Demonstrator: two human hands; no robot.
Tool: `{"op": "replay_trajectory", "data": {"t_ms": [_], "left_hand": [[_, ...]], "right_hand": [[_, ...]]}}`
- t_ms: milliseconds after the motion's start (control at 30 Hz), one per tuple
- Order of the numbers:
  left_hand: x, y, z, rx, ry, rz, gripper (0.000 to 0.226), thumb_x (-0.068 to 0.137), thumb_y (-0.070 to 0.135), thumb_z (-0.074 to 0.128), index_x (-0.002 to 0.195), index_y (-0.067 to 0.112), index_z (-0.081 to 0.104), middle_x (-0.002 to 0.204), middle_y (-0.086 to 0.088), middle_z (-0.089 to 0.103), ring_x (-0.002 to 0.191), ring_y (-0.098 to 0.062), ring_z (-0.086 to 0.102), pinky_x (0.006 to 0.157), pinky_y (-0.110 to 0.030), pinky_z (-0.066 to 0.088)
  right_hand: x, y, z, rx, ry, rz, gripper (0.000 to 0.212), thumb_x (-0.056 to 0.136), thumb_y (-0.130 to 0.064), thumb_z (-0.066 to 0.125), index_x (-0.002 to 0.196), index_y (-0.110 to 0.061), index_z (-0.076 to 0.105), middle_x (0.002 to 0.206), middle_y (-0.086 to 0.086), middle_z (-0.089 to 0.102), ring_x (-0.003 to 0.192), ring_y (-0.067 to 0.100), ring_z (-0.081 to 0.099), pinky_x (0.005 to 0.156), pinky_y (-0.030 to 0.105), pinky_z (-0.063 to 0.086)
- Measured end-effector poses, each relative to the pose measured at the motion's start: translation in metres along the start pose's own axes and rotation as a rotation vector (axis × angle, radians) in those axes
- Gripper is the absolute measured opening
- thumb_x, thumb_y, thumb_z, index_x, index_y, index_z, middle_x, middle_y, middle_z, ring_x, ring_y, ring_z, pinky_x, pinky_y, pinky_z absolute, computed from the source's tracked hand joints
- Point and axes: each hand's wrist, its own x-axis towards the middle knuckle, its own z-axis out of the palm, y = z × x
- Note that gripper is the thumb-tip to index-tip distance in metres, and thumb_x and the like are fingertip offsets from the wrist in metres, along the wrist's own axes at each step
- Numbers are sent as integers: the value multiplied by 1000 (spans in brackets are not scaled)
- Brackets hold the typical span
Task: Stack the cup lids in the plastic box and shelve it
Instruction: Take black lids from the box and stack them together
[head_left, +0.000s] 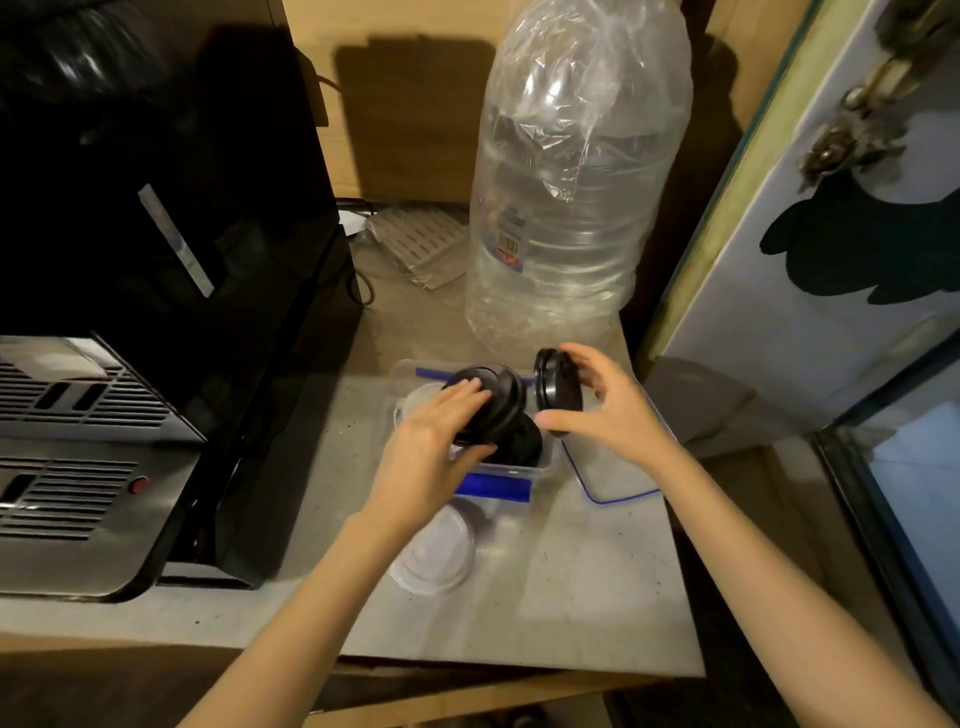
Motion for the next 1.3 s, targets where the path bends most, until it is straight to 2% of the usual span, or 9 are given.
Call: {"op": "replay_trajectory", "data": {"t_ms": [167,300,400,500,667,833,900,1067,1300], "left_hand": [[-31,30,31,24,-109,229,55,69,14,77,120,13,58,127,-7,60,120,-18,53,101,-35,39],[-55,40,64,48,-326,311,54,79,9,66,129,19,48,140,-4,48,130,-17,43,109,-33,32],[-68,35,84,49,-436,246,51,86,7,56,133,19,42,146,-3,39,138,-16,31,112,-27,8],[-78,25,99,96,-479,187,49,88,16,55,134,24,40,147,2,35,140,-13,24,119,-36,6],[-78,24,102,0,-455,140,59,80,20,64,135,18,42,147,0,37,140,-14,24,110,-19,8],[-81,27,96,-248,-382,-4,50,78,16,65,126,21,52,139,2,48,128,-10,41,107,-16,30],[-82,27,93,-250,-317,-63,52,79,18,65,128,20,48,137,2,47,124,-8,43,100,-9,30],[-86,22,89,-120,-326,-156,68,78,25,68,137,20,34,146,0,36,132,-13,33,105,-18,24],[-80,14,83,-111,-337,-201,69,78,21,69,137,11,35,146,-7,35,133,-21,36,109,-26,28]], "right_hand": [[-37,15,-27,144,98,157,79,62,-53,69,133,-32,41,134,1,49,114,17,52,94,35,48],[-69,30,-36,127,61,201,68,77,-34,69,137,-27,36,127,-4,47,111,12,48,75,16,42],[-88,41,-36,139,19,248,79,72,-28,76,138,-23,33,126,-6,46,116,15,48,85,20,42],[-101,51,-30,37,-59,269,90,60,-33,83,136,-24,37,137,0,44,123,19,47,99,34,45],[-112,54,-10,-191,-217,168,94,58,-33,85,137,-29,35,139,-3,40,129,15,39,108,35,36],[-109,49,9,-311,-290,133,98,61,-28,83,141,-25,26,144,-1,34,132,17,33,107,36,36],[-107,46,14,-323,-286,135,98,61,-28,82,141,-22,25,144,0,33,132,18,32,107,37,37],[-109,43,26,-534,-329,63,95,64,-34,80,141,-21,25,144,-1,31,133,18,27,107,36,35],[-111,45,41,-730,-354,-34,97,65,-41,77,142,-22,22,144,-1,31,133,18,25,108,34,31]]}}
